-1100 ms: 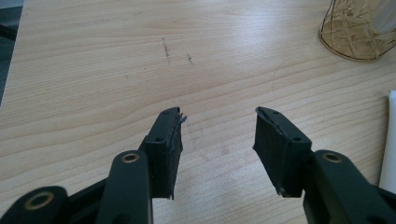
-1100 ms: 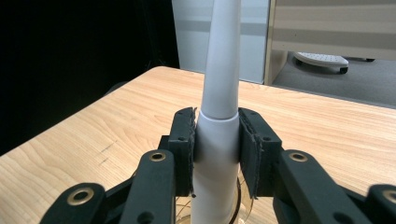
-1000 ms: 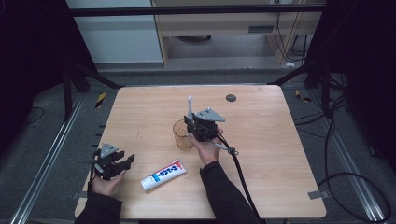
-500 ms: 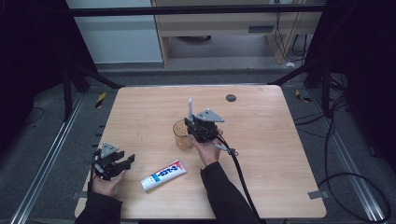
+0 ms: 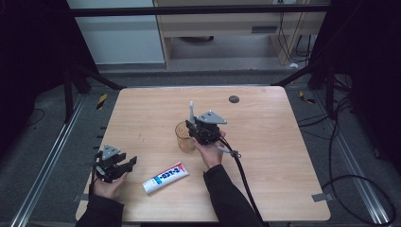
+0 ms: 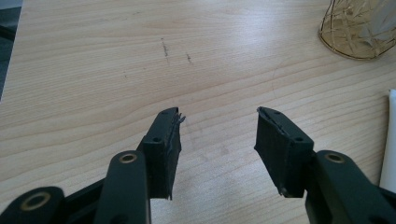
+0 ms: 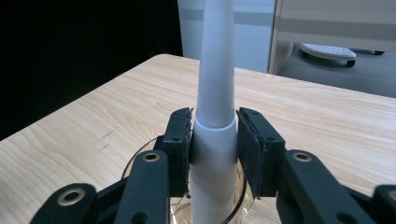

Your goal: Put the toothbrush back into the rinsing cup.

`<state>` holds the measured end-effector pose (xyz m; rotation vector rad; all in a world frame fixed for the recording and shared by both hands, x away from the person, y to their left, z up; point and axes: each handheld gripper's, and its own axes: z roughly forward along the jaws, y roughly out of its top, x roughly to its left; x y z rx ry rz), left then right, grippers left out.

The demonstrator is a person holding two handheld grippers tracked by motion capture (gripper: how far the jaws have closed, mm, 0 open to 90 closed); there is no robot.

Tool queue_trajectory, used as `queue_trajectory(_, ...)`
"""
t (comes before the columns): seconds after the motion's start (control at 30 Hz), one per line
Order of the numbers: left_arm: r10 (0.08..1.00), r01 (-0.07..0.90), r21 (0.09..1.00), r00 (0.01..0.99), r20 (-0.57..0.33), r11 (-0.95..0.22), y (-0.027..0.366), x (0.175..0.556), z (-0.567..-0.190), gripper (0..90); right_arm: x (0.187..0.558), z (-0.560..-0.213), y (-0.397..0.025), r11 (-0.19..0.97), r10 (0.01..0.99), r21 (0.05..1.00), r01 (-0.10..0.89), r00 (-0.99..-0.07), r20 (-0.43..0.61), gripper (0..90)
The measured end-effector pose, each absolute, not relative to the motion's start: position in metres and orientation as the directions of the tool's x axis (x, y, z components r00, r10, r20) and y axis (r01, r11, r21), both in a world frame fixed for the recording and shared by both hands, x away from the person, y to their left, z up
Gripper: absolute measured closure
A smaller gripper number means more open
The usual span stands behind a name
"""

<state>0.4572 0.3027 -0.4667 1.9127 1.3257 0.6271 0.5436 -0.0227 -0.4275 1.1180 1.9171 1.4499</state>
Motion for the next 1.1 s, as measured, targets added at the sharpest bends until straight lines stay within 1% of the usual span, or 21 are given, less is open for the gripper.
queue_trajectory(0.17, 0.936, 0.588, 0.780, 0.352, -0.011, -0.213, 0.3026, 0.4572, -0.4669, 49.6, 0.5434, -0.4275, -0.0224, 0.101, 0.832, 0.943, 0.316, -0.547, 0.094, 62.1)
queue_trajectory(0.5, 0.935, 0.588, 0.780, 0.354, -0.010, -0.215, 0.3025, 0.4572, -0.4669, 49.3, 0.5433, -0.4265, -0.0238, 0.099, 0.832, 0.946, 0.310, -0.548, 0.092, 60.3)
queue_trajectory(1.1, 0.934, 0.585, 0.782, 0.356, -0.010, -0.215, 0.3021, 0.4571, -0.4671, 48.7, 0.5418, -0.4261, -0.0224, 0.098, 0.831, 0.948, 0.304, -0.548, 0.090, 49.5)
